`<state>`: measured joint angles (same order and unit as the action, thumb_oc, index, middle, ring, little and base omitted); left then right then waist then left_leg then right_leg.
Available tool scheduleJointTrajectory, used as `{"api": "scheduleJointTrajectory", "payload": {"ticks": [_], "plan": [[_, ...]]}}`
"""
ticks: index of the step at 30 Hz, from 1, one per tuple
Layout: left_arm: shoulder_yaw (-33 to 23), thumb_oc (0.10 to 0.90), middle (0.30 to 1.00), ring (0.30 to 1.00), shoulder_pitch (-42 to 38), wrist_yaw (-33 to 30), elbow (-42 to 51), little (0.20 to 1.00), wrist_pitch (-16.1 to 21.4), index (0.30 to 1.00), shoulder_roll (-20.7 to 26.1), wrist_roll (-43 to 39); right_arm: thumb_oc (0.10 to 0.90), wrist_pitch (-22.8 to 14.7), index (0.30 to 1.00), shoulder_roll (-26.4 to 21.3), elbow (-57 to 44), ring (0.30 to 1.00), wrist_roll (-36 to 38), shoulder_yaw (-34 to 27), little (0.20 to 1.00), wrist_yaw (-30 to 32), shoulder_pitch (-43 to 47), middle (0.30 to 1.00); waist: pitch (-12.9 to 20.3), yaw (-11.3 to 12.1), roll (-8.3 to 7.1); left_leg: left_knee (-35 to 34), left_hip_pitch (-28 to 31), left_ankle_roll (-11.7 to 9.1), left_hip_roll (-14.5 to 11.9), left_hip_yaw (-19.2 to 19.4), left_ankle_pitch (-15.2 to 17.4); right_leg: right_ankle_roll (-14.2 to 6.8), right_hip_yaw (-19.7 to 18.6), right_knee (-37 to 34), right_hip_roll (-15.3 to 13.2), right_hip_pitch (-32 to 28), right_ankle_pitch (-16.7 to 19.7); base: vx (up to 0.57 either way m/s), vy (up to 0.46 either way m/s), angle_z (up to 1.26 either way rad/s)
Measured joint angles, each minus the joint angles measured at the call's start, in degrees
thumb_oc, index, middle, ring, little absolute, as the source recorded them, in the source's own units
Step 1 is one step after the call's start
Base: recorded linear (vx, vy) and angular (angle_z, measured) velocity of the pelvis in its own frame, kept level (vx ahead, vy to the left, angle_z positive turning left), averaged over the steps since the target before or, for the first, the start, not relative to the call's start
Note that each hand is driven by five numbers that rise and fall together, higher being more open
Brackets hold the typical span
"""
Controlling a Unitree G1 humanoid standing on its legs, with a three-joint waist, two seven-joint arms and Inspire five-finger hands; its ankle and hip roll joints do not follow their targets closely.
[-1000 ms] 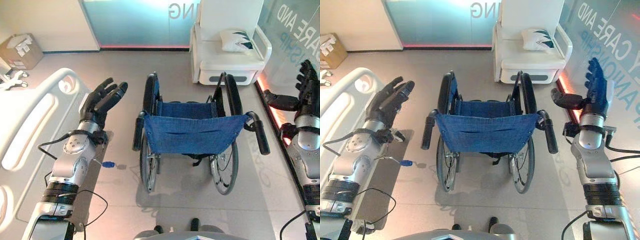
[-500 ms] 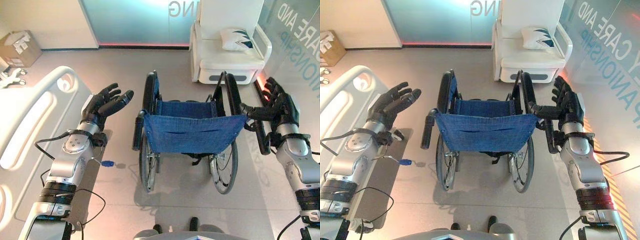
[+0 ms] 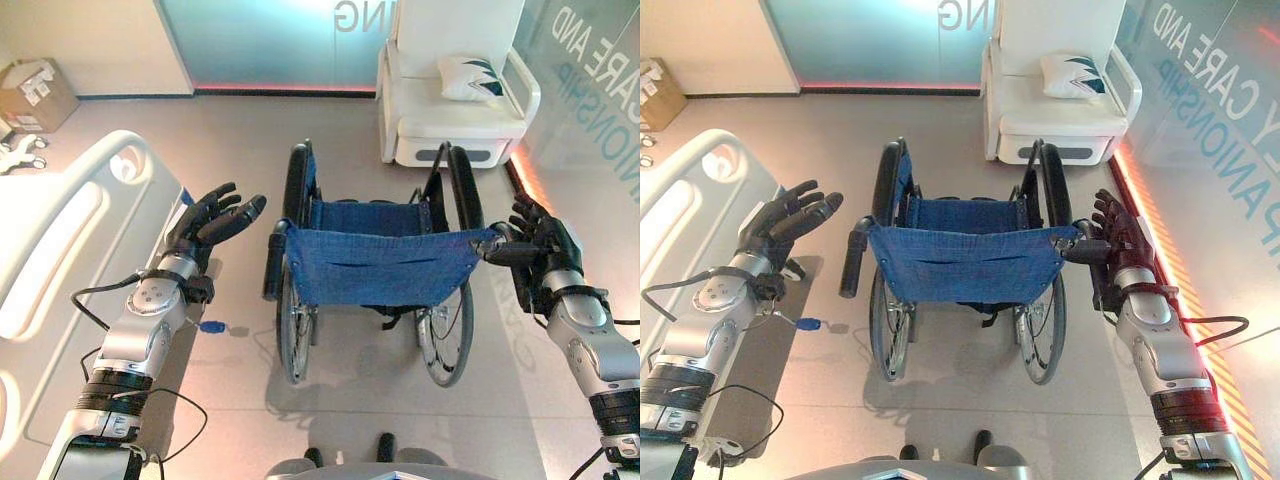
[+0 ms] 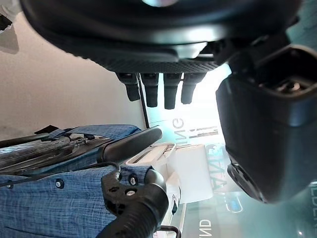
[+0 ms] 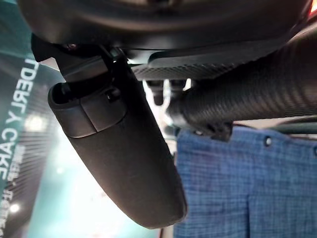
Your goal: Push the wheelchair next to the bed
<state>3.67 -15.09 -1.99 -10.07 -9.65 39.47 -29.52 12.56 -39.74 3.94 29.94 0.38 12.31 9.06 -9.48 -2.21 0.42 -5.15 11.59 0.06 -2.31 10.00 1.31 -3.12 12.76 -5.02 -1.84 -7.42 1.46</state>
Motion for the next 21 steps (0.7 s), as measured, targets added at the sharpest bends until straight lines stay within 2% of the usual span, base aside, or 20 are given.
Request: {"api": "scheduleJointTrajectory", "payload": {"ticks": [10, 21], "plan": [[-0.07, 0.800, 0.900, 0.900, 3.10, -0.14, 1.06, 0.900, 0.01, 0.900, 0.01, 0.03, 0.800, 0.17, 0.900, 0.00, -1.18, 0.900, 0.00, -0.41, 0.900, 0.07, -1.74, 0.900, -0.10, -0.13, -0.19, 0.00, -0.19, 0.00, 0.00, 0.46, 0.00, -0.01, -0.24, 0.00, 0.02, 0.40, 0.01, 0.00, 0.002, -0.01], [-0.06, 0.800, 0.900, 0.900, 3.62, -1.03, 1.06, 0.900, 0.01, 0.900, 0.03, 0.04, 0.800, 2.80, 0.900, -0.13, -2.33, 0.900, 0.25, -0.70, 0.900, -2.21, -2.71, 0.900, -0.11, -0.95, -0.41, 0.00, -0.45, 0.00, -0.03, 1.51, 0.00, -0.05, -1.10, 0.00, 0.10, 0.90, 0.05, 0.00, 0.002, -0.02]]}}
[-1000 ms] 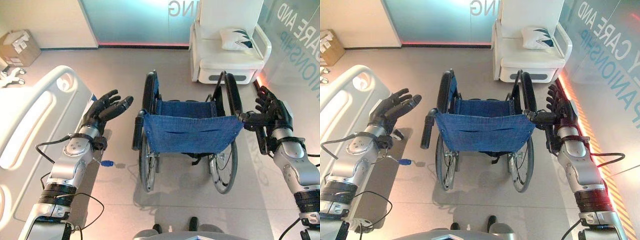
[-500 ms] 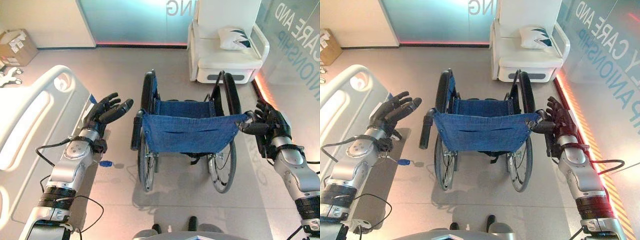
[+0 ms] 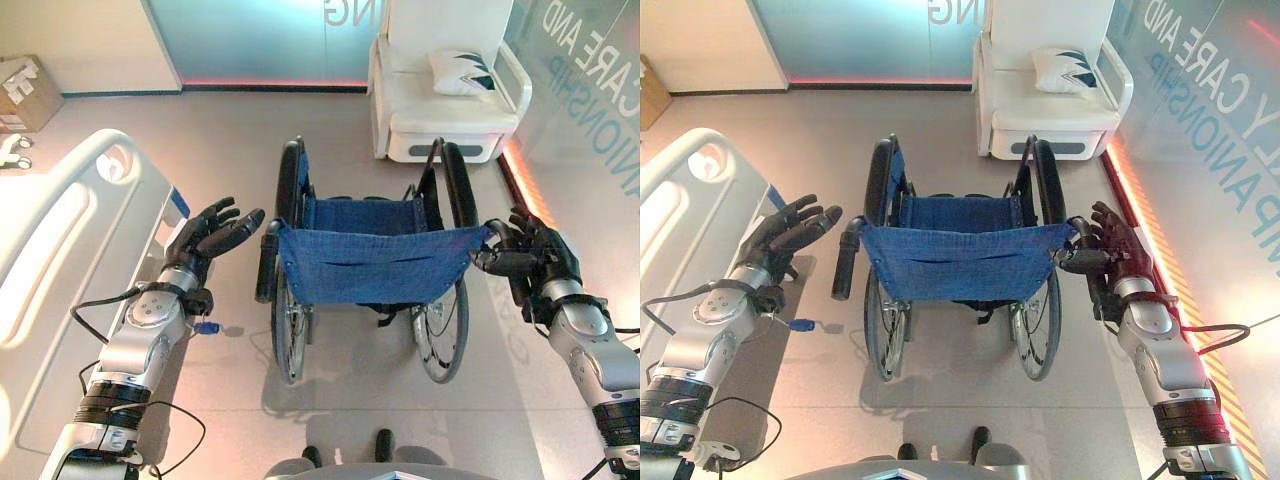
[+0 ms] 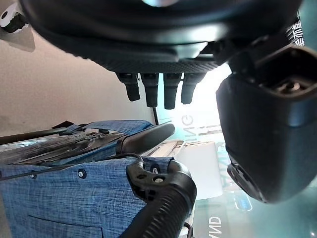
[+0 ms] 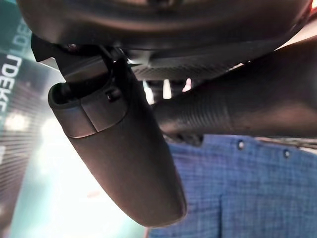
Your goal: Push the wheelchair next to the bed
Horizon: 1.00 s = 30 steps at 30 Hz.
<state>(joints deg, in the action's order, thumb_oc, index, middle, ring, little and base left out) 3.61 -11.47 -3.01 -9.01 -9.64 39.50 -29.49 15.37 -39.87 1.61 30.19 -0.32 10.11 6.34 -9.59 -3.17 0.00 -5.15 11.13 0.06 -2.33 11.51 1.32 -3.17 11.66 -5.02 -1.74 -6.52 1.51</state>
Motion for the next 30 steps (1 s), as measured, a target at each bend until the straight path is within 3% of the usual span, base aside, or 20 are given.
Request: {"api": "scheduleJointTrajectory", "payload": {"ticks": [11, 29, 30], "plan": [[0.00, 0.800, 0.900, 0.900, -0.01, -0.25, -0.04, 0.900, 0.00, 0.900, 0.01, -0.06, 0.800, 3.95, 0.900, -0.13, 0.05, 0.900, 2.52, 0.18, 0.900, -2.41, -0.04, 0.900, -0.04, -1.07, -0.06, 0.00, 0.01, 0.00, -0.10, 1.53, 0.00, -0.02, -0.37, 0.00, 0.15, 0.16, 0.02, 0.00, -0.002, -0.02], [0.05, 0.800, 0.900, 0.900, -0.02, -0.11, -0.19, 0.900, 0.00, 0.900, 0.88, -0.06, 0.800, 4.99, 0.900, -0.47, 0.84, 0.900, 4.15, 0.36, 0.900, -3.21, 0.11, 0.900, -0.61, -0.84, -1.04, 0.01, 0.08, 0.00, -0.18, 1.51, 0.00, 0.01, -0.16, 0.01, 0.21, 0.08, 0.04, 0.00, 0.000, 0.00], [0.05, 0.800, 0.900, 0.900, -0.02, -0.11, -0.19, 0.900, 0.00, 0.900, 1.00, -0.06, 0.599, 4.98, 0.599, -0.48, 0.85, 0.599, 4.14, 0.36, 0.599, -3.39, 0.11, 0.599, -0.61, -0.84, -1.04, 0.01, 0.09, -0.01, -0.19, 1.51, 0.00, 0.01, -0.16, 0.00, 0.22, 0.08, 0.04, 0.00, 0.000, 0.00]]}}
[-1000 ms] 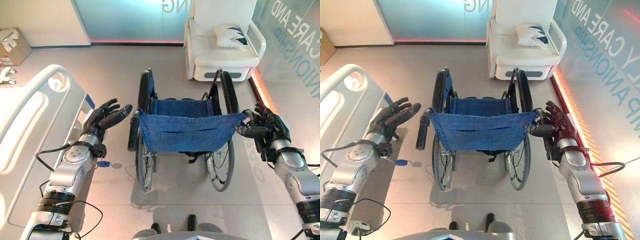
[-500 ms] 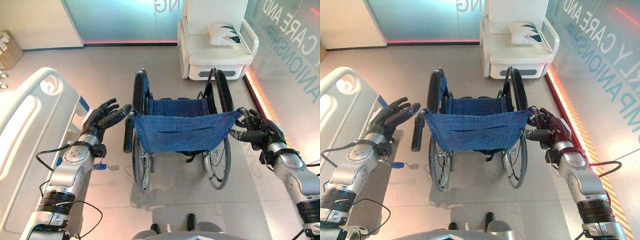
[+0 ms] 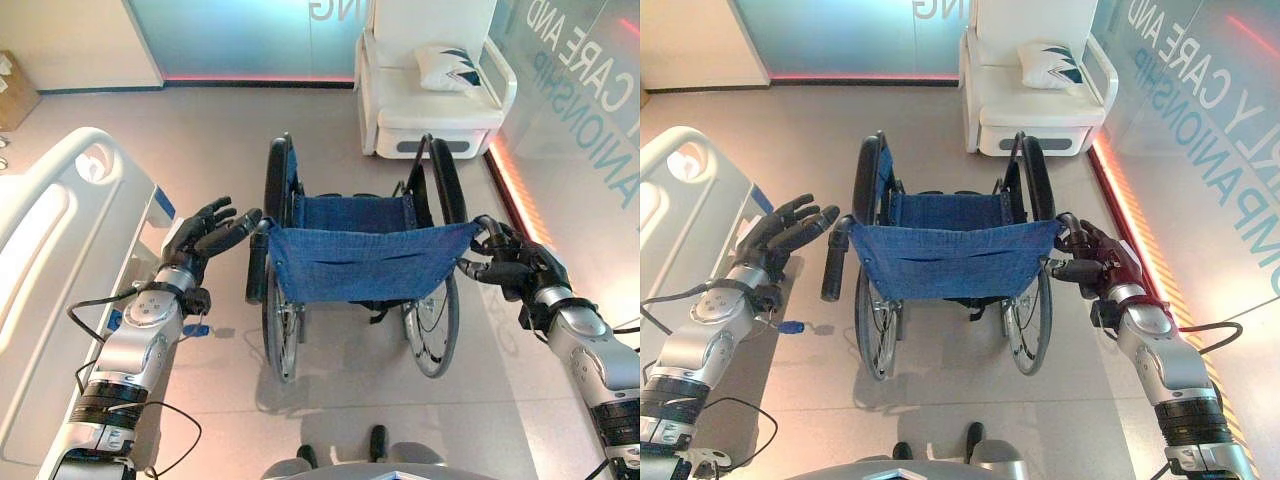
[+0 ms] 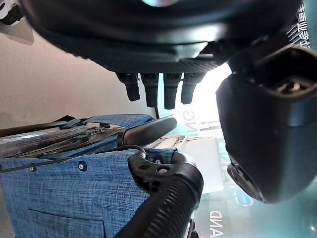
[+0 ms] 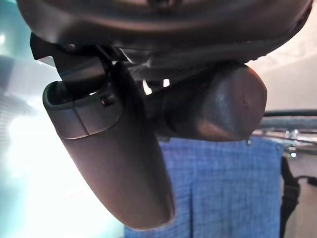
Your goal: Push the wheelchair next to the bed
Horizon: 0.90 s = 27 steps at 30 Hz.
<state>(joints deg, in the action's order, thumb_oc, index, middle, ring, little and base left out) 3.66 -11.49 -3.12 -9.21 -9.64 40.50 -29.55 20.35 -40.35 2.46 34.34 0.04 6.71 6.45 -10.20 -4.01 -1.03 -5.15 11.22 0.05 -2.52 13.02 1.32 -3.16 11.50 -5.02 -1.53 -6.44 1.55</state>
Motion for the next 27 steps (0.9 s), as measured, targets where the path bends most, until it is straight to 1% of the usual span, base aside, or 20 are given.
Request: {"api": "scheduleJointTrajectory", "payload": {"ticks": [1, 2, 4, 5, 6, 15, 18, 21, 24, 27], "plan": [[0.00, 0.800, 0.900, 0.900, 0.00, 0.00, 0.00, 0.900, 0.00, 0.900, 0.12, 0.00, 0.568, 0.00, 0.552, -0.02, 0.00, 0.552, 0.00, 0.00, 0.552, -0.10, 0.00, 0.552, 0.00, 0.00, 0.00, 0.00, 0.01, 0.00, 0.00, 0.00, 0.00, 0.00, 0.00, 0.00, 0.01, -0.01, 0.00, 0.00, 0.000, 0.00], [0.00, 0.800, 0.900, 0.900, 0.00, 0.00, 0.00, 0.900, 0.00, 0.900, 0.15, 0.01, 0.551, 0.00, 0.526, -0.04, 0.01, 0.526, 0.00, 0.00, 0.526, -0.20, 0.00, 0.526, 0.00, 0.00, 0.00, 0.00, 0.01, 0.00, 0.00, 0.00, 0.00, 0.00, 0.00, 0.00, 0.00, -0.01, 0.00, 0.00, 0.000, 0.00], [0.00, 0.800, 0.900, 0.900, 0.00, 0.00, 0.00, 0.900, 0.00, 0.900, 0.20, 0.01, 0.461, 0.00, 0.392, -0.21, 0.03, 0.392, -0.01, 0.00, 0.392, -1.30, 0.00, 0.392, 0.00, -0.02, 0.00, 0.00, 0.01, 0.00, 0.00, 0.00, 0.00, 0.00, 0.00, 0.00, 0.00, -0.02, 0.00, 0.00, 0.000, 0.00], [0.00, 0.800, 0.900, 0.900, 0.00, 0.01, 0.00, 0.900, 0.00, 0.900, 0.20, 0.01, 0.444, 0.00, 0.366, -0.27, 0.02, 0.366, 0.01, 0.01, 0.366, -1.54, 0.00, 0.366, 0.00, -0.02, 0.01, 0.00, 0.01, 0.00, 0.00, 0.00, 0.00, 0.01, 0.00, 0.00, 0.00, -0.02, 0.00, 0.00, 0.000, 0.00], [0.00, 0.800, 0.900, 0.900, 0.00, 0.00, -0.01, 0.900, 0.00, 0.900, 0.20, 0.01, 0.400, -0.01, 0.300, -0.27, 0.03, 0.300, 0.00, -0.02, 0.300, -1.53, 0.00, 0.300, 0.00, -0.05, 0.01, 0.00, 0.02, 0.00, 0.00, 0.01, 0.00, 0.01, 0.00, 0.00, -0.01, -0.02, 0.01, 0.00, 0.000, 0.00], [0.00, 0.800, 0.900, 0.900, 0.00, 0.16, -0.14, 0.900, 0.00, 0.900, 0.24, 0.00, 0.400, -0.66, 0.300, -1.72, 0.35, 0.300, 0.03, 0.04, 0.300, -1.11, 0.06, 0.300, -0.03, 0.27, 0.05, 0.00, -0.04, 0.00, 0.04, -0.16, 0.00, 0.02, 0.13, 0.00, -0.03, -0.01, 0.01, 0.00, 0.000, 0.00], [0.00, 0.800, 0.900, 0.900, 0.00, 0.17, -0.51, 0.900, 0.00, 0.900, 0.24, -0.03, 0.400, -0.63, 0.300, -2.14, 0.75, 0.300, 1.95, 0.05, 0.300, -1.18, 0.08, 0.300, -0.05, 0.26, 0.04, 0.00, -0.03, 0.00, 0.02, -0.13, 0.00, 0.01, 0.15, 0.00, -0.01, 0.00, 0.01, 0.00, 0.000, 0.00], [0.00, 0.800, 0.900, 0.900, 0.00, 0.16, -1.09, 0.900, 0.00, 0.900, 0.23, -0.18, 0.400, -0.64, 0.300, -2.19, 0.77, 0.300, 2.07, 0.09, 0.300, -1.28, 0.07, 0.300, -0.07, 0.22, 0.02, 0.00, -0.01, 0.00, 0.01, -0.05, 0.00, 0.01, 0.15, 0.00, -0.01, 0.02, 0.01, 0.00, 0.000, 0.00], [0.00, 0.800, 0.900, 0.900, 0.00, -0.15, -1.09, 0.900, -0.01, 0.900, 0.23, -0.64, 0.400, -0.64, 0.300, -2.18, 0.82, 0.300, 2.09, 0.09, 0.300, -1.27, 0.08, 0.300, -0.10, 0.28, 0.01, 0.00, 0.02, 0.00, 0.01, 0.00, 0.00, 0.01, 0.15, 0.00, -0.01, 0.02, 0.01, 0.00, 0.000, 0.00], [0.00, 0.800, 0.900, 0.900, 0.00, -1.12, -1.09, 0.900, -0.20, 0.900, 0.20, -3.10, 0.400, -0.64, 0.300, -2.17, 0.83, 0.300, 2.10, 0.09, 0.300, -1.28, 0.07, 0.300, -0.11, 0.28, 0.01, 0.00, 0.00, 0.00, 0.00, -0.01, 0.00, 0.01, 0.17, 0.00, -0.01, 0.01, 0.01, 0.00, 0.000, 0.00]]}}
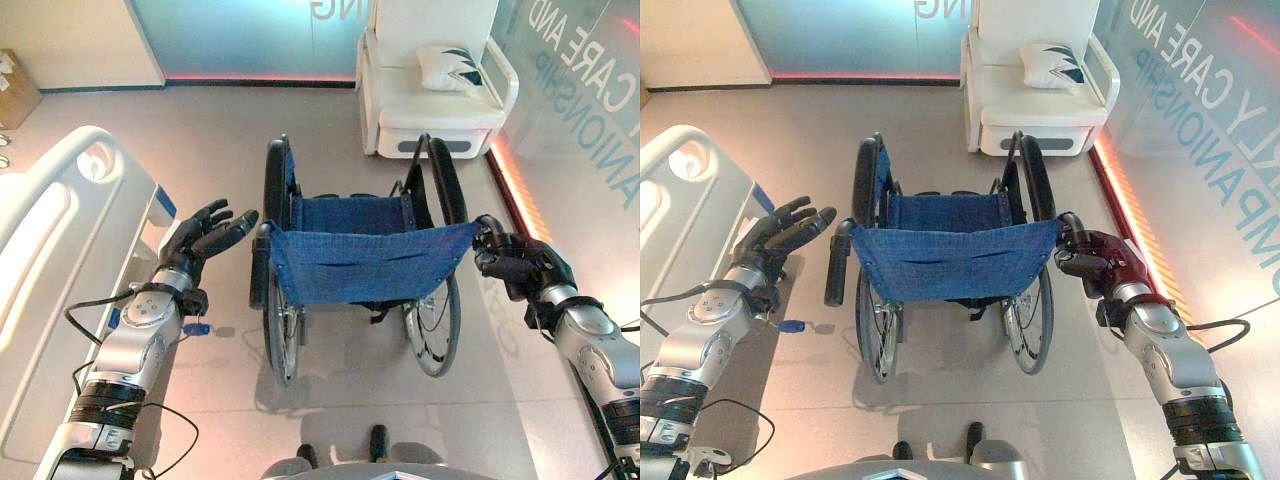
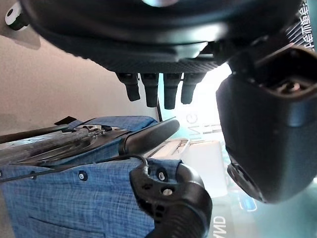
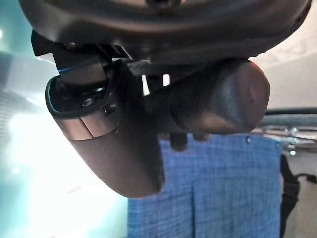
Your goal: Push the wheelchair next to the bed
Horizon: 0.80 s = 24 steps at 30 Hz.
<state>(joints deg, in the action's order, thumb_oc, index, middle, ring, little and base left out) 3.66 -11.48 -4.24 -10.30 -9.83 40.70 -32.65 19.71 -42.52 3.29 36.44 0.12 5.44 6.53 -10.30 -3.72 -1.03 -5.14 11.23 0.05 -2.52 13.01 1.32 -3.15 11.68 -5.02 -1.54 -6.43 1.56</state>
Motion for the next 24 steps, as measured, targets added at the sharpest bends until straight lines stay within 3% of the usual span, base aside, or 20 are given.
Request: {"api": "scheduleJointTrajectory", "payload": {"ticks": [6, 12, 24], "plan": [[-0.07, 0.800, 0.900, 0.900, 0.06, 1.08, 0.18, 0.900, -3.13, 0.900, -1.11, -7.13, 0.400, -0.05, 0.300, 0.22, 0.06, 0.300, -0.01, -0.09, 0.300, 0.00, 0.00, 0.300, -0.01, -0.01, 0.01, 0.00, -0.07, 0.00, -0.03, -0.08, 0.00, 0.00, 0.21, 0.00, -0.02, 0.00, 0.00, 0.00, 0.000, 0.00], [0.03, 0.800, 0.900, 0.900, 0.56, 3.57, 1.01, 0.900, -7.66, 0.900, -1.32, -7.60, 0.400, -0.10, 0.300, 0.20, 0.06, 0.300, -0.02, -0.15, 0.300, 0.03, 0.00, 0.300, -0.06, -0.04, 0.07, 0.00, -0.18, 0.00, -0.04, -0.19, 0.00, 0.00, 0.80, 0.00, -0.08, 0.02, 0.00, 0.00, 0.000, 0.00], [0.54, 0.800, 0.900, 0.900, 0.55, 12.48, 3.69, 0.900, -15.34, 0.900, 6.21, -6.31, 0.400, -0.13, 0.300, -0.20, 0.01, 0.300, 0.11, -0.54, 0.300, 0.03, 0.15, 0.300, -0.39, -0.05, 0.66, 0.00, -0.33, -0.02, -0.01, -0.47, -0.02, 0.00, 1.69, -0.01, -0.23, -0.04, -0.01, 0.00, 0.000, 0.00]]}}
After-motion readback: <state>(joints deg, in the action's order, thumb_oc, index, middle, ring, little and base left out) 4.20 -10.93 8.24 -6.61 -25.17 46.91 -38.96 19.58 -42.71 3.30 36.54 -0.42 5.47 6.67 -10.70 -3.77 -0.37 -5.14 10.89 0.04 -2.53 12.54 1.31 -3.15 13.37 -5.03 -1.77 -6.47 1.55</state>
